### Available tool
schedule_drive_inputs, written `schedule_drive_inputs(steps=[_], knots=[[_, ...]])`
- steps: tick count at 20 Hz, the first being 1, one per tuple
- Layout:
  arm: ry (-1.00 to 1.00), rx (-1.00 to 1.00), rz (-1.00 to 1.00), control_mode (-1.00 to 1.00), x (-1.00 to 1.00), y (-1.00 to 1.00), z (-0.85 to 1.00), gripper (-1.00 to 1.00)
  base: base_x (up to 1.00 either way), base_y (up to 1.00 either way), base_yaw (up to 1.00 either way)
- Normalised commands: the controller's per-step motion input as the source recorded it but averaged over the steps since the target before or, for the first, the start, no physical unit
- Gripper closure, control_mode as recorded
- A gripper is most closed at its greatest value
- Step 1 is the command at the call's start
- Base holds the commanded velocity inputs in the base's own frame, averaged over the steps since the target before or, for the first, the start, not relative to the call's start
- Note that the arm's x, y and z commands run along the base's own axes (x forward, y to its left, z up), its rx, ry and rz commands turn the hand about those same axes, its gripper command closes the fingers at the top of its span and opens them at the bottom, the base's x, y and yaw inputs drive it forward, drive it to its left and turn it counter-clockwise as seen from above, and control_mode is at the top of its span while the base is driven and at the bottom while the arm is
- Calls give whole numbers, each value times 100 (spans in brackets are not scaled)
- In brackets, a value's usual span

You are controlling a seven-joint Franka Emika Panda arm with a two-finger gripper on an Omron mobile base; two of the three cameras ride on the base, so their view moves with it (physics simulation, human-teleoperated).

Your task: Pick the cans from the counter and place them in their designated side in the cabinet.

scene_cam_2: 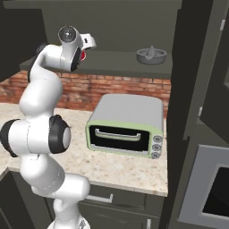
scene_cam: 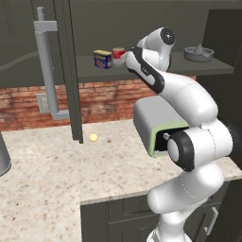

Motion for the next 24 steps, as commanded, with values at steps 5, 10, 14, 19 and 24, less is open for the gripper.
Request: schedule_drive_inputs(steps=[5, 10, 14, 19, 24], knots=[[0, -2, 0, -100, 16, 1, -21, -100, 0, 0, 0], [0, -2, 1, -100, 29, 0, -8, -100, 0, 0, 0], [0, -2, 2, -100, 31, 0, -3, -100, 0, 0, 0], [-6, -1, 3, -100, 7, 0, 0, -100, 0, 0, 0], [-10, 0, 4, -100, 0, 0, 0, -100, 0, 0, 0]])
